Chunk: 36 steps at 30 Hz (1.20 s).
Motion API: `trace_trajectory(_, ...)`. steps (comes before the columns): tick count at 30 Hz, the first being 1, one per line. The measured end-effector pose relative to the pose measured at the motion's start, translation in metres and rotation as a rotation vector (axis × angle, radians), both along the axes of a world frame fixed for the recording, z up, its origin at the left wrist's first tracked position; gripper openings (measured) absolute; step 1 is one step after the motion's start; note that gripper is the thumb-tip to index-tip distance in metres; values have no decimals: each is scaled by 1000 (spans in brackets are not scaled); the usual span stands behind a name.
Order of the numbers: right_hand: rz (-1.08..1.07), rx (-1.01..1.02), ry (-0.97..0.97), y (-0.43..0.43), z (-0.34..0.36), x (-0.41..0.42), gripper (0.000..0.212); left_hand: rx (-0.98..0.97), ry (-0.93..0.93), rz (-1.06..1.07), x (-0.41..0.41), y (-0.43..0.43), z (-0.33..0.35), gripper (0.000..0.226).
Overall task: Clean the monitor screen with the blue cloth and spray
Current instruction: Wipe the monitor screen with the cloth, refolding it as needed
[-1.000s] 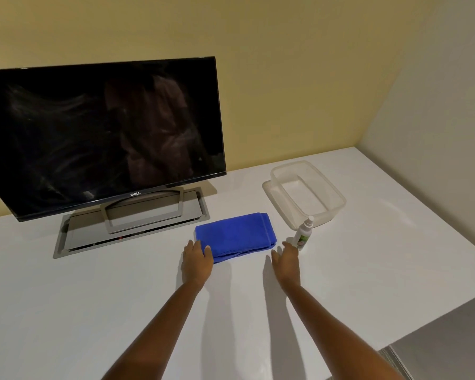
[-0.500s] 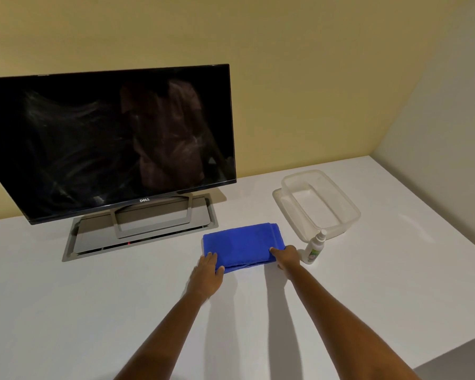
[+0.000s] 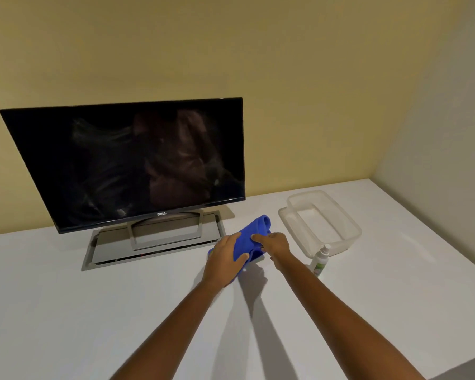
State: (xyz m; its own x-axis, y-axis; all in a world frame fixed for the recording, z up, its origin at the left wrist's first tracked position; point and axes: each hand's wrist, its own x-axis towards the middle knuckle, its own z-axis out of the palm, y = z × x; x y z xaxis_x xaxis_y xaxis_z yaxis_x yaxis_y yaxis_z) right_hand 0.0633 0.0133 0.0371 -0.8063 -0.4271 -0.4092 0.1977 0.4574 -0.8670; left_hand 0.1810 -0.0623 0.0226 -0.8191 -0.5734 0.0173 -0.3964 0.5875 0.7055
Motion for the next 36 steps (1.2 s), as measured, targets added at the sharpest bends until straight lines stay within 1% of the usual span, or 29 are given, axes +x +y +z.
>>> trace_trajectory(2,31,-56,40,-10,14,16,41,-41,42,11,1,1,12,58)
trace_trajectory(5,91,-107,121,-21,32,41,42,-113,114,83,10,-1,24,54)
trace_trajectory(8,192,-187,187,-24,45,63,35,-78,216,188,25,-9,37,38)
trace_trajectory(10,263,-222,259,-23,53,72,35,-77,240,221,36,-15,43,31)
trace_trajectory(12,256,-204,393,-20,59,73,32,-83,248,237,46,-21,49,24)
trace_trajectory(14,205,-180,503,-17,63,69,17,-88,253,240,55,-28,56,21)
trace_trajectory(15,209,-155,562,-16,62,63,19,-96,252,232,59,-32,58,21)
trace_trajectory(16,243,-82,631,-16,60,58,29,-104,253,223,63,-35,61,20)
trace_trajectory(18,385,190,773,-17,56,50,52,-100,272,209,70,-42,66,22)
trace_trajectory(19,451,306,798,-18,56,48,60,-88,287,204,73,-44,68,22)
trace_trajectory(20,506,379,778,-21,54,45,63,-72,301,197,76,-46,71,23)
trace_trajectory(21,548,410,739,-24,52,43,60,-55,311,191,79,-49,73,24)
trace_trajectory(22,580,414,697,-28,50,41,51,-41,317,188,81,-51,75,26)
trace_trajectory(24,588,367,632,-33,49,40,24,-43,321,208,84,-55,78,26)
trace_trajectory(25,582,332,602,-34,49,40,17,-57,326,236,85,-57,78,25)
trace_trajectory(26,576,296,583,-35,50,41,19,-74,332,275,85,-59,78,23)
trace_trajectory(28,586,230,555,-40,54,44,31,-94,333,378,84,-63,77,16)
trace_trajectory(30,593,163,523,-46,61,50,37,-80,310,469,80,-66,75,10)
trace_trajectory(33,558,39,468,-58,70,59,30,1,291,516,68,-66,73,12)
trace_trajectory(36,523,-86,436,-68,74,67,26,74,319,458,58,-64,75,5)
